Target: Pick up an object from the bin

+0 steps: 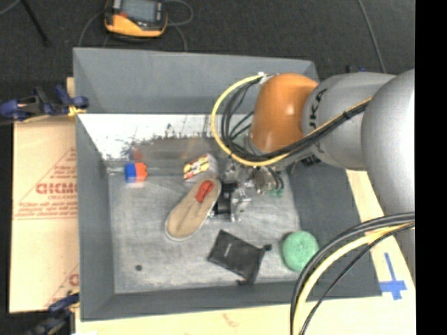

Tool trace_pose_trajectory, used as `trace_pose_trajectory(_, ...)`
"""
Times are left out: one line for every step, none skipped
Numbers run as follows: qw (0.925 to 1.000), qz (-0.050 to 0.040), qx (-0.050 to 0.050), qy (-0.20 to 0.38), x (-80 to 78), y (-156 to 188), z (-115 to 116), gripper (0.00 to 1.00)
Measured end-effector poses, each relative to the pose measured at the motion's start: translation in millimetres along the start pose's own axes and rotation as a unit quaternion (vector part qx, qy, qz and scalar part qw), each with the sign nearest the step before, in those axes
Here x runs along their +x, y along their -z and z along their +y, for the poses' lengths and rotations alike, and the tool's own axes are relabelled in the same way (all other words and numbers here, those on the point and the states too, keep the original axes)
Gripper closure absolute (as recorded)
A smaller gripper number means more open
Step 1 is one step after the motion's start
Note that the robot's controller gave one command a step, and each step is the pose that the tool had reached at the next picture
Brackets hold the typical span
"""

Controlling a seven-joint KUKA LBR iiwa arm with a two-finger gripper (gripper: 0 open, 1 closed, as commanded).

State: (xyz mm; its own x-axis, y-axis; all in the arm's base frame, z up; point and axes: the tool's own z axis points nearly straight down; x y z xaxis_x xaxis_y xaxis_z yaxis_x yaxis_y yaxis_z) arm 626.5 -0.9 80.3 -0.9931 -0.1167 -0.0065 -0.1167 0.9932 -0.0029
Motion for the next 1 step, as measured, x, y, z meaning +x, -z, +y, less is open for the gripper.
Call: trace_pose_trajectory(1.0000,0.0041,-0.001,0.000,1.8,7.7,0.1,1.00)
